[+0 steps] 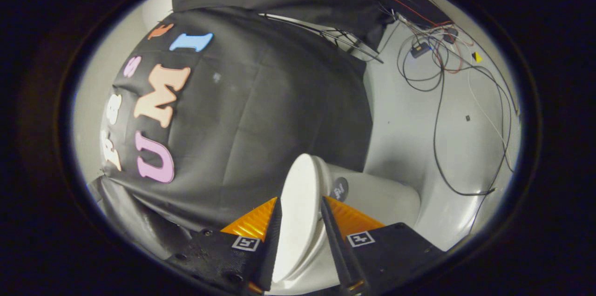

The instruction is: Open the toilet lid.

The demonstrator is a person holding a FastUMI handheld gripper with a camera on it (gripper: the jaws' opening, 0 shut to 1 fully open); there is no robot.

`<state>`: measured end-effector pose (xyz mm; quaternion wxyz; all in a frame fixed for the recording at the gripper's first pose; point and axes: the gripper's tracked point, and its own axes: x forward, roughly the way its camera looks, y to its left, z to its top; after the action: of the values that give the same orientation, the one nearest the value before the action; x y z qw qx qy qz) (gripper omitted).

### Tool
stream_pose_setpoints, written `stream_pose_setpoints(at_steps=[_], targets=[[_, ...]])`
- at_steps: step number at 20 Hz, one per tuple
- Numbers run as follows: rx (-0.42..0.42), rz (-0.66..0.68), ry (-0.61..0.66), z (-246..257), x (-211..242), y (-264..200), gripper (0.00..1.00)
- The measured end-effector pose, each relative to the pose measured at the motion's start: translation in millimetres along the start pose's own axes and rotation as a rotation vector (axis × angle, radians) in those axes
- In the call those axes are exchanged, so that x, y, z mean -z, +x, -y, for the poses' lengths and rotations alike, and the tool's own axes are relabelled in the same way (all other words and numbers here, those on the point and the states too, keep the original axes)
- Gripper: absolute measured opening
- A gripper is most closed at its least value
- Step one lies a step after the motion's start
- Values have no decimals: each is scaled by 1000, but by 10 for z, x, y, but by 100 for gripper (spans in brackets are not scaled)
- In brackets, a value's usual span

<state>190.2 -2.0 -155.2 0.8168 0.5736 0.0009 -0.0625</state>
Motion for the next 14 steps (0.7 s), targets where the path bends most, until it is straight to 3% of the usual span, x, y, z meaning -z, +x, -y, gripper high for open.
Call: stream_pose_setpoints(at_steps=[3, 10, 14], targets=[[32, -25, 44, 212, -20, 86, 53], [9, -88, 146, 456, -126, 431, 53], [-58, -144, 151, 347, -84, 591, 51]])
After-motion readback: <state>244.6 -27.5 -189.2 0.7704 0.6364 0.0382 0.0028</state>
